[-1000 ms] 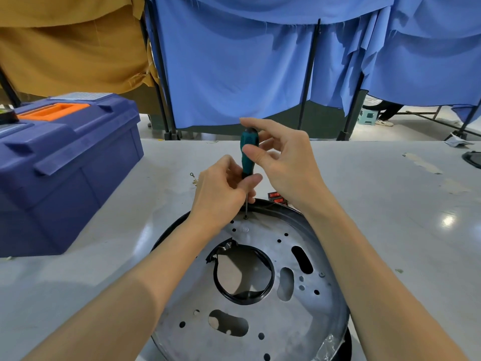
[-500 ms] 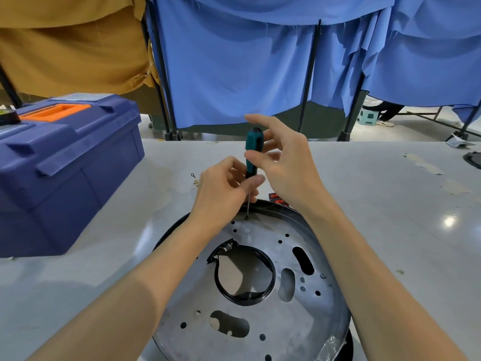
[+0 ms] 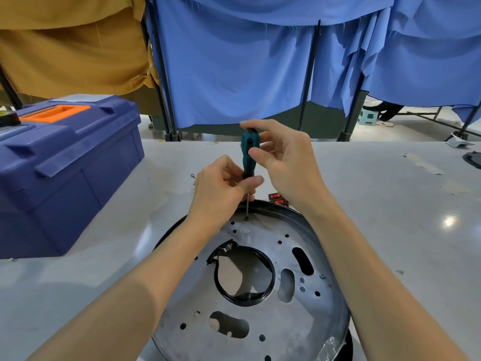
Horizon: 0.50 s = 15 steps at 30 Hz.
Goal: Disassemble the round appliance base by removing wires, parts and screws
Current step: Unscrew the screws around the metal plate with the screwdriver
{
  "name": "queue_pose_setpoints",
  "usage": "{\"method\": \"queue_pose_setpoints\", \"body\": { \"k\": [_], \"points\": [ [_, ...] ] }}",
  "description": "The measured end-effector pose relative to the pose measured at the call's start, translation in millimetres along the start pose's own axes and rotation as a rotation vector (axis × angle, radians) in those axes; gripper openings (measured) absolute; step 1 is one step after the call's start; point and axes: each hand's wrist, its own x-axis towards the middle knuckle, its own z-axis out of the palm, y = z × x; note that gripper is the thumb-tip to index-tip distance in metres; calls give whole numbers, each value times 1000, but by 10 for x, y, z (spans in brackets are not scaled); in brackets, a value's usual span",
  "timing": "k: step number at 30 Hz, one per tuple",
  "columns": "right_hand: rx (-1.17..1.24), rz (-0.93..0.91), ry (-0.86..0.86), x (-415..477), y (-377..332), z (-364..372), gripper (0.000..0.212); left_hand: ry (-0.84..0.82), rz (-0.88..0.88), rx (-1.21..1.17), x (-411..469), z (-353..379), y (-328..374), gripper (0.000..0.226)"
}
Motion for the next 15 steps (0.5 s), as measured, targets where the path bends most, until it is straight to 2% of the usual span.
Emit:
{"method": "queue_pose_setpoints", "body": {
  "k": [2, 4, 6, 8, 12, 15],
  "points": [
    [15, 9, -4, 1, 8, -4, 39, -39, 17, -36, 0, -2, 11, 2],
    [45, 21, -9, -2, 7, 19, 33, -72, 14, -18, 0, 7, 5, 13],
    [53, 14, -19, -15, 4, 44, 28, -83, 17, 24, -5, 13, 1, 12],
    [17, 3, -6, -20, 10, 45, 34, -62, 11, 18, -5, 15, 1, 4],
    [1, 17, 17, -2, 13, 2, 45, -5, 5, 47, -5, 8, 3, 26],
    [21, 23, -19, -2, 14, -9, 45, -50, 21, 12, -8, 19, 18, 11]
  ]
}}
